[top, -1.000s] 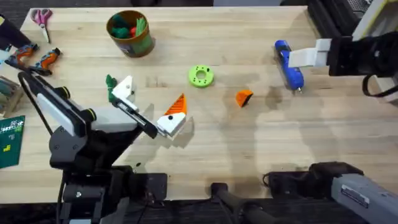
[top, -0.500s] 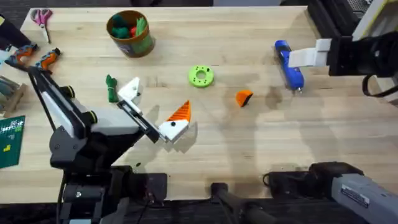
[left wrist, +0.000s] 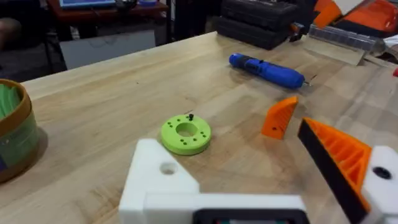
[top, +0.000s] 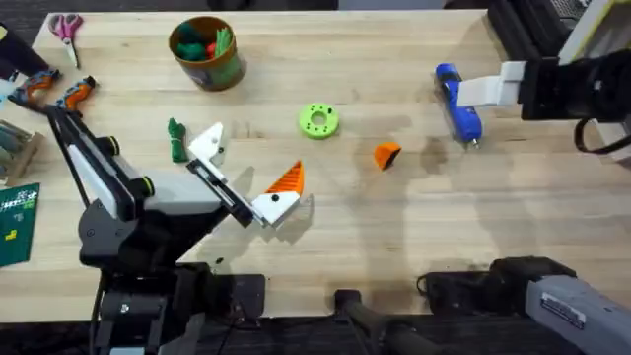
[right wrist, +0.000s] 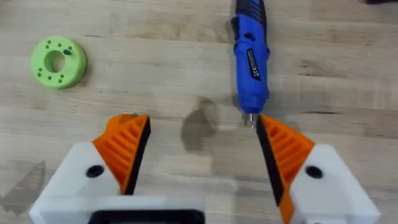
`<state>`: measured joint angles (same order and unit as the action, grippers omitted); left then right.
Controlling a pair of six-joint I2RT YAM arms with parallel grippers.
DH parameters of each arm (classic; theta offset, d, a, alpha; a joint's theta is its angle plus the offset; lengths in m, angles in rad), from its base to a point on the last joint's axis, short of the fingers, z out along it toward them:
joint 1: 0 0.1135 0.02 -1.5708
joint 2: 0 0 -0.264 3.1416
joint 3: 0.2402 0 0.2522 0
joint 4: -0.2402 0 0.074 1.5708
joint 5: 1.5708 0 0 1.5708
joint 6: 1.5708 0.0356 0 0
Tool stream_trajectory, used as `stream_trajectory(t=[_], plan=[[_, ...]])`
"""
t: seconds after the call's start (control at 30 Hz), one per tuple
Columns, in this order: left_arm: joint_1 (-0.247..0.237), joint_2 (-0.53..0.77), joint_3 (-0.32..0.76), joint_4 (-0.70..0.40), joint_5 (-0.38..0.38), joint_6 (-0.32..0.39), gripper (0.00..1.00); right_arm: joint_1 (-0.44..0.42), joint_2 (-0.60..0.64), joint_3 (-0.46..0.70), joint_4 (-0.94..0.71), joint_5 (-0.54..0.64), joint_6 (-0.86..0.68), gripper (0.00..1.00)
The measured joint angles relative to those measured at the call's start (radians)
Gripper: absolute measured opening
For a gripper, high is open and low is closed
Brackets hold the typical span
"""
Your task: Pick up the gripper from the table and insert it into the empty holder that is missing its gripper. Then pick up a screw, insert it into the mounting hole, and use the screwdriver to tighten it. Finally, clean up the table by picking up the vegetable and placing it into the bucket.
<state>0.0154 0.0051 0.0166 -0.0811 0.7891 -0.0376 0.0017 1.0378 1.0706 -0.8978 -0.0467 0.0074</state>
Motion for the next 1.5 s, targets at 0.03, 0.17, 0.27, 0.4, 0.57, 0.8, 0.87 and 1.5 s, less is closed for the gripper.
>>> stream_trajectory(t=[0.03,0.17,0.27,0.4,0.57,0.8,0.87,1.5], plan=[[0.0,0.0,0.0,0.0,0.0,0.0,0.975,0.0,0.0,0.0,0.0,0.0,0.0,0.993],[0.0,0.0,0.0,0.0,0.0,0.0,0.975,0.0,0.0,0.0,-0.015,-0.012,0.004,0.993],[0.0,0.0,0.0,0.0,0.001,0.0,0.975,0.001,0.0,0.0,-0.039,-0.064,0.0,0.993],[0.0,0.0,0.0,0.0,0.001,0.0,0.975,0.032,0.001,0.0,-0.038,-0.11,-0.002,0.993],[0.0,0.0,0.0,0.0,0.001,0.0,0.975,0.139,0.055,0.0,-0.032,-0.123,0.011,0.993],[0.0,0.0,0.0,0.0,0.001,0.0,0.975,0.352,0.184,0.0,-0.027,-0.069,0.061,0.994],[0.0,0.0,0.0,0.0,0.0,0.0,0.975,0.408,0.201,0.0,-0.022,-0.041,0.07,0.993],[0.0,0.0,0.0,0.0,0.001,0.0,0.975,0.506,0.457,0.0,-0.011,0.061,0.032,0.993]])
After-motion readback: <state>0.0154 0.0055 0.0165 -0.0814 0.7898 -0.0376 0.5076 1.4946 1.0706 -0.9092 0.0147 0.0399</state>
